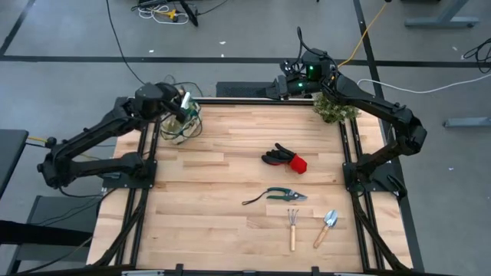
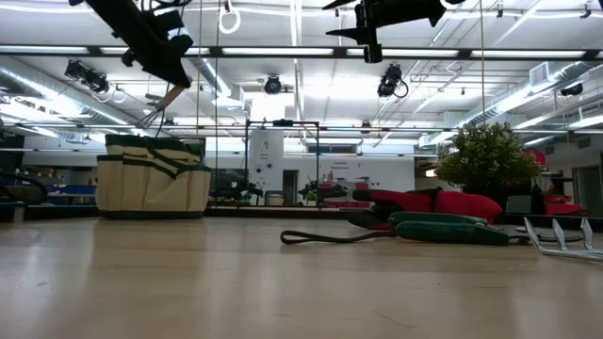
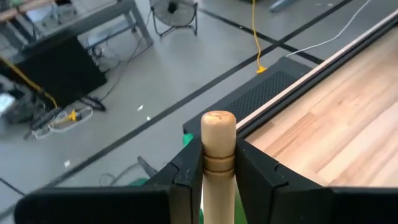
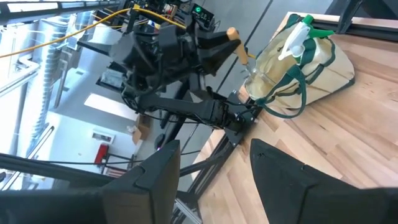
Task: Pick & Place Garden tools in Gardening bag
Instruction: Put the top brown hand rake into the gardening bag, then put the brown trowel into the gardening bag
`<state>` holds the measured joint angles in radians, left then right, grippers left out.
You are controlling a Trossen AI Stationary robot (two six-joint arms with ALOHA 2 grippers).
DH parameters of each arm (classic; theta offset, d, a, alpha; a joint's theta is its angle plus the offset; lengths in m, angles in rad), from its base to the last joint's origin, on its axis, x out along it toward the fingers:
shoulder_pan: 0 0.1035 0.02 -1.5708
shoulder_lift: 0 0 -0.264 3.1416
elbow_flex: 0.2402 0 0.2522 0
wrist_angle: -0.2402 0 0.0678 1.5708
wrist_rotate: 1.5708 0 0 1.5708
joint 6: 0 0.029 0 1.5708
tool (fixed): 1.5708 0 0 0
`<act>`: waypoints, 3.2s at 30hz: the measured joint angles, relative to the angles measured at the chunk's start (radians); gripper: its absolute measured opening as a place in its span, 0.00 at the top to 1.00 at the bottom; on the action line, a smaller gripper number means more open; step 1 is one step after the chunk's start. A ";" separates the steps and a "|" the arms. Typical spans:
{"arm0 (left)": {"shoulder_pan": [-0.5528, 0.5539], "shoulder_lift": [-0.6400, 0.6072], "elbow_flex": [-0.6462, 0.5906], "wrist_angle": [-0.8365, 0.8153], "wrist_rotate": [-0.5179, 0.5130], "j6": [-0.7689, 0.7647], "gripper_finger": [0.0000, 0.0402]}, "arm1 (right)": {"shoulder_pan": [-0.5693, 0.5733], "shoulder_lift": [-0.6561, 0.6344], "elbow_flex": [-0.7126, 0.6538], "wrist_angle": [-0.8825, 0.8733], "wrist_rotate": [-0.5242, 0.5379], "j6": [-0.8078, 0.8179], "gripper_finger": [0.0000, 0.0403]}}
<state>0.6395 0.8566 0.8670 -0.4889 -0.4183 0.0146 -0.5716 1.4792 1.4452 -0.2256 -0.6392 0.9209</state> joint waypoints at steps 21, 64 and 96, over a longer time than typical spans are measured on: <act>0.100 0.000 -0.193 0.122 -0.069 -0.143 0.79 | 0.000 0.000 0.000 -0.022 0.001 -0.015 0.51; 0.139 0.126 -0.196 0.126 -0.123 -0.266 0.76 | 0.000 0.000 0.000 -0.032 0.000 -0.034 0.51; 0.033 0.094 -0.138 0.239 0.105 -0.239 0.68 | -0.024 -0.003 0.000 -0.029 -0.035 -0.084 0.51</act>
<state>0.6722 0.9508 0.7293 -0.2504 -0.3138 -0.2248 -0.5956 1.4764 1.4452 -0.2543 -0.6743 0.8367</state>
